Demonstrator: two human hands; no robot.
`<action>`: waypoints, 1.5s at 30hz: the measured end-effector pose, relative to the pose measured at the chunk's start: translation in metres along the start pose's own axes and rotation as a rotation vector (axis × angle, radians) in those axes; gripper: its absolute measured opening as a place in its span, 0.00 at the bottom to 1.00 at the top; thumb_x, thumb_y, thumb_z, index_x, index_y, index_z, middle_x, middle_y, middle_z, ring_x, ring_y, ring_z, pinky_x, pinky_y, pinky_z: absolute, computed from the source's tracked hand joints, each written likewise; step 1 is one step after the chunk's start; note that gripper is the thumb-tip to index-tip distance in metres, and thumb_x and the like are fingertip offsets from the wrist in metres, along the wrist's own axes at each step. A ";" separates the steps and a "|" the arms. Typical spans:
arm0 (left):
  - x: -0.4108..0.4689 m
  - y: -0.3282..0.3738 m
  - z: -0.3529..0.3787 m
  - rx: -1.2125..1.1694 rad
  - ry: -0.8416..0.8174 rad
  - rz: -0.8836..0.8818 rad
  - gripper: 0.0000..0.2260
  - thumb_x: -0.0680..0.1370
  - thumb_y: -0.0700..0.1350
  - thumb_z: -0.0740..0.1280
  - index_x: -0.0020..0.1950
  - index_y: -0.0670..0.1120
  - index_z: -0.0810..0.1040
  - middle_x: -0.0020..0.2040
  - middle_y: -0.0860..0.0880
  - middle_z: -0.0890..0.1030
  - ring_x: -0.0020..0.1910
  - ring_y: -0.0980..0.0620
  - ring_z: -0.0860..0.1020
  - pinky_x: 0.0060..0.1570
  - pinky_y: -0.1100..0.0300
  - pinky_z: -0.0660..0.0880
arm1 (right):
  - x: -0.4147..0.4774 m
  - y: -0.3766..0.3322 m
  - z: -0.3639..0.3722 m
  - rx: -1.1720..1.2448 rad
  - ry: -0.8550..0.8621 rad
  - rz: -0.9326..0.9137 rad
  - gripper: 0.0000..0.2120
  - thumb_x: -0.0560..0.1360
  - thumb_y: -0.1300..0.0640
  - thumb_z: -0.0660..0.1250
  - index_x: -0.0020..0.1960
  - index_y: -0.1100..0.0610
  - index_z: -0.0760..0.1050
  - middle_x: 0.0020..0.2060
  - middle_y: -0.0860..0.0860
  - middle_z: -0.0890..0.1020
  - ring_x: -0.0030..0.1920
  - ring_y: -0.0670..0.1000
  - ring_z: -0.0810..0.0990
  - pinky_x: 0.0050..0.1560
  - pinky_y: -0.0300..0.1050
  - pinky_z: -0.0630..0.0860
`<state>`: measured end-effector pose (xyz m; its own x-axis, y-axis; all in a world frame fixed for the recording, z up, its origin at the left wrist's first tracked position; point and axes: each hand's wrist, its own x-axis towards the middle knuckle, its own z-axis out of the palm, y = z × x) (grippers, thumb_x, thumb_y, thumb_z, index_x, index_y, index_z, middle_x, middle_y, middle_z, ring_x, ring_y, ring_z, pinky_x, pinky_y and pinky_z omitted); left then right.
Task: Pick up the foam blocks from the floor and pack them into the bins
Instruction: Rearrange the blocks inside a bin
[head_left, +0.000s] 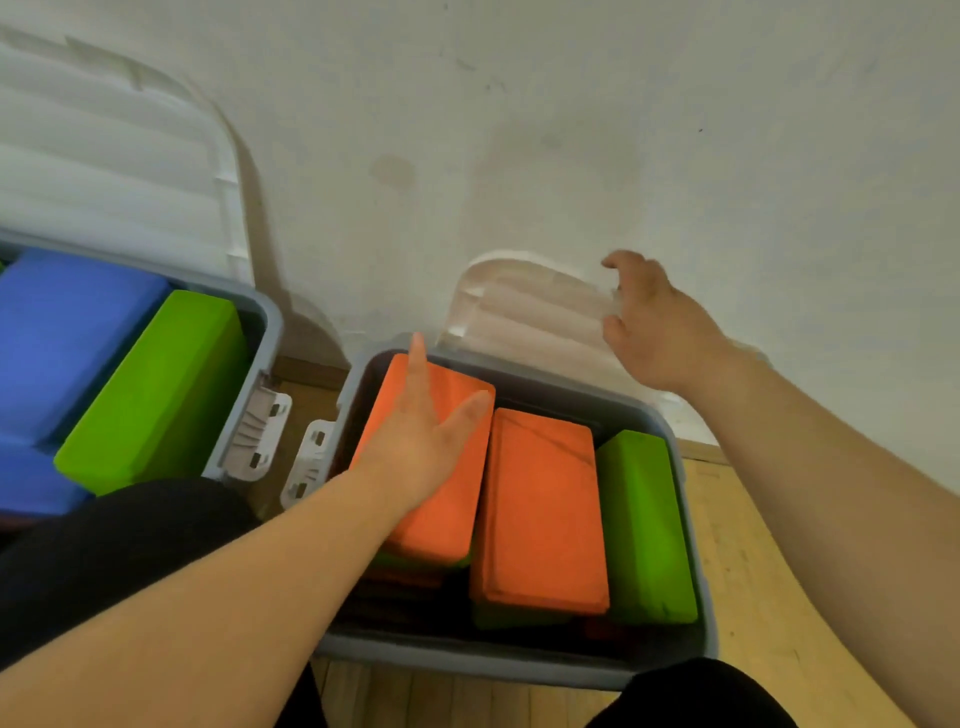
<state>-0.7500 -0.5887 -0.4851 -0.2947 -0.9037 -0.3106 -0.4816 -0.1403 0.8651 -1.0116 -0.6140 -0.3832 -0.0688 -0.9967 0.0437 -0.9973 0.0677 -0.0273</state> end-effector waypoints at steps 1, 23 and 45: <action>-0.001 0.009 -0.001 -0.160 0.041 0.024 0.42 0.80 0.66 0.62 0.79 0.67 0.33 0.82 0.50 0.61 0.74 0.48 0.69 0.62 0.54 0.67 | -0.015 0.001 0.001 0.006 -0.011 -0.014 0.25 0.80 0.59 0.61 0.76 0.52 0.60 0.65 0.61 0.70 0.54 0.67 0.79 0.52 0.55 0.76; -0.001 0.062 -0.038 -0.832 0.269 -0.026 0.23 0.77 0.44 0.72 0.65 0.56 0.64 0.47 0.44 0.81 0.44 0.44 0.84 0.53 0.38 0.82 | -0.081 -0.073 -0.084 0.019 -0.330 0.092 0.39 0.74 0.33 0.69 0.80 0.36 0.57 0.70 0.47 0.76 0.63 0.48 0.75 0.59 0.41 0.69; 0.011 0.037 -0.051 -0.818 -0.093 -0.007 0.25 0.81 0.33 0.60 0.70 0.60 0.73 0.61 0.47 0.82 0.55 0.43 0.83 0.45 0.47 0.81 | -0.058 -0.066 0.010 0.267 -0.277 0.201 0.41 0.77 0.32 0.63 0.83 0.43 0.48 0.81 0.49 0.57 0.79 0.56 0.58 0.77 0.56 0.61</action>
<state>-0.7295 -0.6247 -0.4367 -0.3782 -0.8695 -0.3177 0.2596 -0.4291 0.8652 -0.9414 -0.5606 -0.3937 -0.2159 -0.9417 -0.2580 -0.9209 0.2842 -0.2667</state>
